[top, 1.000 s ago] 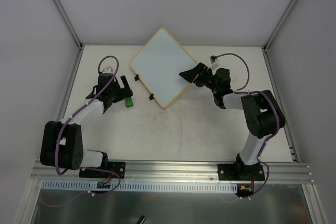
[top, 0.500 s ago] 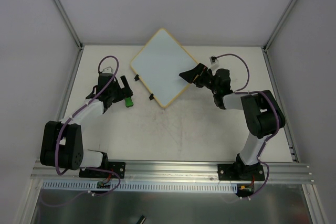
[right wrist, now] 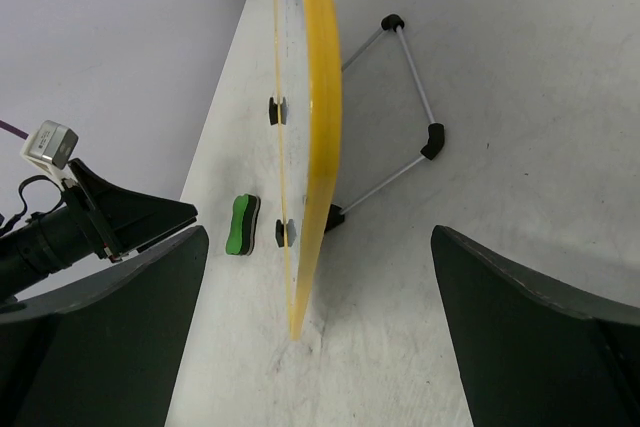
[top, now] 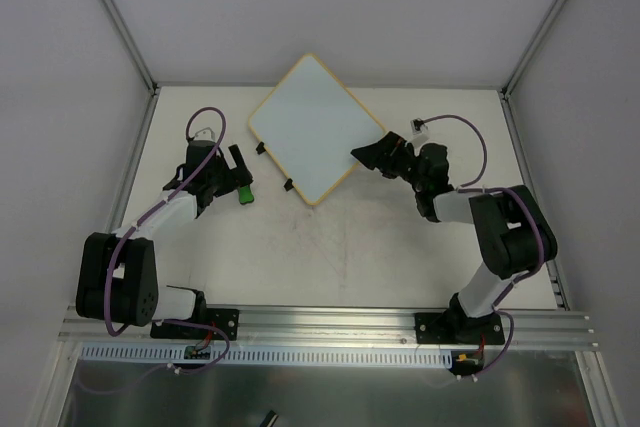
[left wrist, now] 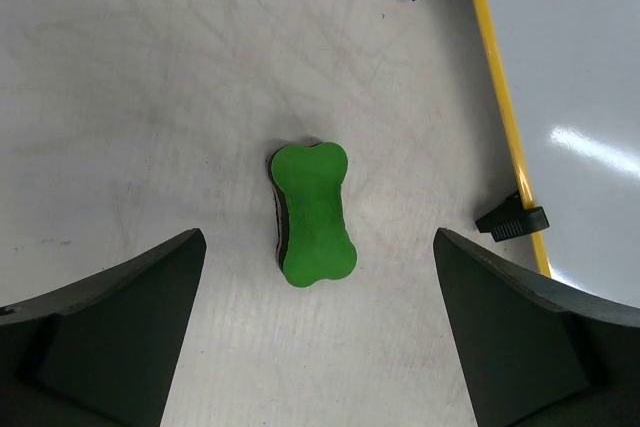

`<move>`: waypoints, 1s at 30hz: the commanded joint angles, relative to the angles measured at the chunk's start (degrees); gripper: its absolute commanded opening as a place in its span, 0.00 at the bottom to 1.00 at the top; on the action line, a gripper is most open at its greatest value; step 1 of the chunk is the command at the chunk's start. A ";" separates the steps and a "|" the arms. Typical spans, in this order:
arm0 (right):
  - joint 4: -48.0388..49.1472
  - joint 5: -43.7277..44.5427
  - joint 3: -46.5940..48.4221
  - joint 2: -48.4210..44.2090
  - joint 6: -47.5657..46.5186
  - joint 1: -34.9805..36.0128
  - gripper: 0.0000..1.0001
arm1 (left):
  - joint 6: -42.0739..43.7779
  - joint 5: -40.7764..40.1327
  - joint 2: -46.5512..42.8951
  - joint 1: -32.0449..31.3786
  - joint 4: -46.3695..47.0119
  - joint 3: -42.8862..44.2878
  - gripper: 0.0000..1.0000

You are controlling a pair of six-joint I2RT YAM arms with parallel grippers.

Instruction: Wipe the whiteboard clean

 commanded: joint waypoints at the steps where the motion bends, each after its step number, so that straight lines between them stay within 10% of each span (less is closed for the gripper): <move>1: 2.48 2.35 -1.80 -4.56 -1.82 -0.75 0.99 | -0.15 -0.83 -1.91 -0.58 1.53 -0.26 0.99; 12: -1.11 6.31 -14.10 -20.64 -5.06 -1.46 0.99 | 0.38 -6.80 -12.88 -3.83 1.97 -4.56 0.99; 30: -55.24 20.90 -20.53 -70.91 -21.76 -1.02 0.99 | 3.63 -1.45 -44.97 -4.45 -4.62 -17.92 0.99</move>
